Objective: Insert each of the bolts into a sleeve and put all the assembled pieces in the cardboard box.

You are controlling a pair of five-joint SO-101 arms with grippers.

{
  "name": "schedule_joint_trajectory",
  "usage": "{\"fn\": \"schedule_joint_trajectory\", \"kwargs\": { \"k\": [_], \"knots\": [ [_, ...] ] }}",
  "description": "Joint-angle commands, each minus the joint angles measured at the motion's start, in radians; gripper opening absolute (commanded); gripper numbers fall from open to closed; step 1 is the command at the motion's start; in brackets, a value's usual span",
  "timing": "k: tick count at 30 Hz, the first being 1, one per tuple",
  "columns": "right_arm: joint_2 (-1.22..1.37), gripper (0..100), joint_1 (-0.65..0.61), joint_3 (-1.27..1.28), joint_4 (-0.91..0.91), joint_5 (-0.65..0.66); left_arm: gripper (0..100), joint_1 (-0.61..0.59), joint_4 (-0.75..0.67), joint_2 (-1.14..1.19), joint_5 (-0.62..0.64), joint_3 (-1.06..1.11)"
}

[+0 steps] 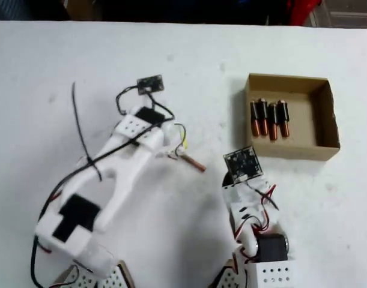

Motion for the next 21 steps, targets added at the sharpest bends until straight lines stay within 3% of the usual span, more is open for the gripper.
{"fn": "schedule_joint_trajectory", "kwargs": {
  "k": [1,12,21],
  "knots": [
    [-0.012,1.7,0.007,-0.009,-0.03,-0.006,19,0.01,-0.023,0.085,0.077,-0.118],
    [-0.012,1.7,0.007,-0.009,-0.03,-0.005,19,0.013,-0.015,0.266,0.192,-0.249],
    [-0.012,1.7,0.007,-0.009,-0.03,-0.005,19,0.101,-0.015,0.274,0.192,-0.256]
  ]
}}
